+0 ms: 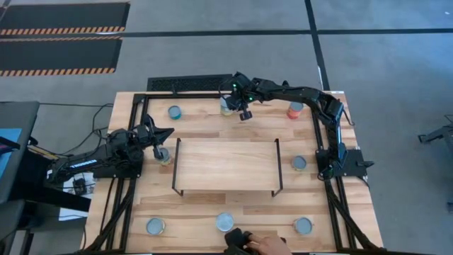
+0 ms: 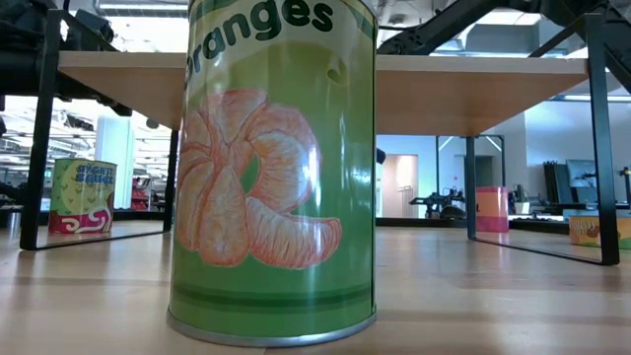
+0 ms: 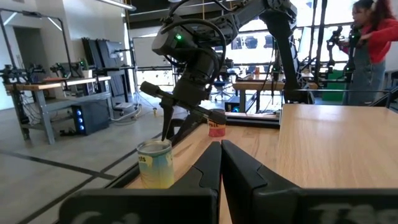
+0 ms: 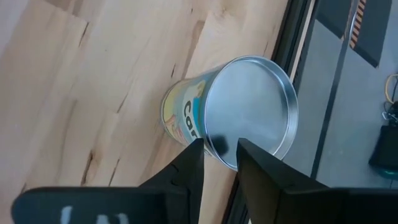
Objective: Pick and place cans onto a shelf
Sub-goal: Put the canned carrots on the shelf, then put the canned spaghetti sauce on the shelf
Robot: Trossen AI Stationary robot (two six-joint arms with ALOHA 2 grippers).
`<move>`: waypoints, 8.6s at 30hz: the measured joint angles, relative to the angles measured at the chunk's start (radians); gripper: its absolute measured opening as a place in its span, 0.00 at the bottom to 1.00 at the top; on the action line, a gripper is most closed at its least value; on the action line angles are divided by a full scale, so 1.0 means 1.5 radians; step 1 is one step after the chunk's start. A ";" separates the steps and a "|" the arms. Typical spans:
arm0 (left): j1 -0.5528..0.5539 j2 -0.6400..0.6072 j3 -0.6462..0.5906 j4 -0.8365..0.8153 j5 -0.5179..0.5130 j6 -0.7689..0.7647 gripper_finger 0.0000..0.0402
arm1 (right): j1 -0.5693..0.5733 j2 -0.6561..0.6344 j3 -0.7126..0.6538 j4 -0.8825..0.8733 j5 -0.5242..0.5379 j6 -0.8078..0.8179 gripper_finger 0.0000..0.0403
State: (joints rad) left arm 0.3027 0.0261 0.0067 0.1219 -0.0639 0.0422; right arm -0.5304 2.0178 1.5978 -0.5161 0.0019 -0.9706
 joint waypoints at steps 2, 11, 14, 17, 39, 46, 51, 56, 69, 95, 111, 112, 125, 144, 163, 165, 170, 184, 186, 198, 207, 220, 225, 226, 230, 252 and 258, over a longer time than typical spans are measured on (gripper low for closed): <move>0.000 0.000 0.000 0.000 0.000 0.000 0.00 | 0.000 0.000 0.000 0.000 0.000 -0.002 0.29; 0.000 0.000 0.000 0.000 0.000 0.000 0.00 | 0.000 0.000 0.000 0.000 -0.002 -0.004 0.29; 0.000 0.000 0.000 0.000 0.000 0.000 0.00 | 0.000 0.000 0.000 0.000 -0.002 -0.005 0.29; 0.000 0.000 0.000 0.000 0.000 -0.001 0.00 | 0.000 0.000 0.000 0.000 -0.002 -0.004 0.29; 0.000 0.000 0.000 0.000 0.000 -0.001 0.00 | 0.016 0.037 0.004 0.024 0.020 -0.040 0.18; 0.000 0.000 0.000 0.000 0.000 -0.001 0.00 | 0.027 0.024 0.001 0.029 0.033 -0.056 0.02; 0.000 0.000 0.000 0.000 0.000 -0.001 0.00 | 0.040 -0.003 -0.003 0.012 0.040 -0.033 0.02; 0.000 0.000 0.000 0.001 0.000 -0.001 0.00 | 0.059 -0.056 -0.001 0.009 0.079 0.003 0.01; 0.000 0.000 0.000 0.001 0.000 0.001 0.00 | 0.170 -0.240 -0.001 -0.127 0.110 0.221 0.01; 0.000 0.000 0.000 -0.025 -0.003 0.003 0.00 | 0.465 -0.316 0.050 -0.540 0.229 0.736 0.01; 0.000 0.000 0.000 -0.033 -0.002 -0.011 0.00 | 0.494 -0.320 0.049 -0.585 0.196 0.771 0.01; 0.000 0.000 0.000 -0.033 -0.002 -0.011 0.00 | 0.495 -0.323 0.049 -0.585 0.194 0.772 0.01; 0.000 0.000 0.000 -0.035 -0.002 -0.011 0.00 | 0.493 -0.315 0.049 -0.579 0.189 0.764 0.08; 0.000 0.000 0.000 -0.039 -0.002 -0.011 0.00 | 0.495 -0.318 0.070 -0.561 0.197 0.764 0.38; 0.000 0.000 0.000 -0.056 0.000 -0.016 0.00 | 0.520 -0.409 0.069 -0.410 0.264 0.652 0.03; 0.000 0.000 0.000 -0.056 0.003 -0.016 0.00 | 0.515 -0.460 0.002 -0.335 0.265 0.630 0.04; 0.000 0.000 0.000 -0.056 0.004 -0.016 0.00 | 0.491 -0.615 -0.207 -0.145 0.263 0.594 0.02; 0.000 -0.001 0.067 -0.118 0.025 0.003 0.00 | 0.245 -0.937 -0.752 0.433 0.113 0.516 0.01; 0.000 0.000 0.087 -0.161 0.038 -0.011 0.00 | 0.208 -0.958 -0.792 0.471 0.062 0.526 0.01; -0.053 0.049 0.210 -0.284 0.047 -0.157 0.00 | 0.158 -1.046 -0.884 0.496 -0.002 0.560 0.01; -0.084 0.211 0.452 -0.598 0.014 -0.147 0.00 | 0.174 -1.078 -0.900 0.496 -0.002 0.561 0.01; -0.130 0.486 0.606 -0.905 0.002 -0.154 0.00 | 0.175 -1.080 -0.905 0.492 -0.001 0.567 0.01; -0.239 0.531 0.579 -0.912 -0.024 -0.198 0.00 | 0.175 -1.080 -0.905 0.489 -0.001 0.566 0.01; -0.265 0.535 0.578 -0.911 -0.034 -0.210 0.00 | 0.175 -1.080 -0.905 0.489 -0.001 0.563 0.01; -0.365 0.537 0.556 -0.887 -0.064 -0.229 0.00 | 0.175 -1.080 -0.905 0.489 -0.001 0.561 0.02; -0.440 0.719 0.515 -0.855 -0.160 -0.244 0.39 | 0.175 -1.080 -0.905 0.480 -0.001 0.566 0.02; -0.408 0.741 0.515 -0.855 -0.155 -0.266 0.38 | 0.175 -1.080 -0.905 0.466 -0.001 0.570 0.02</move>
State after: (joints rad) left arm -0.3090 1.1370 0.7799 -1.1606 -0.2970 -0.3567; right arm -0.2680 0.3981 0.2401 0.1827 -0.0002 -0.1159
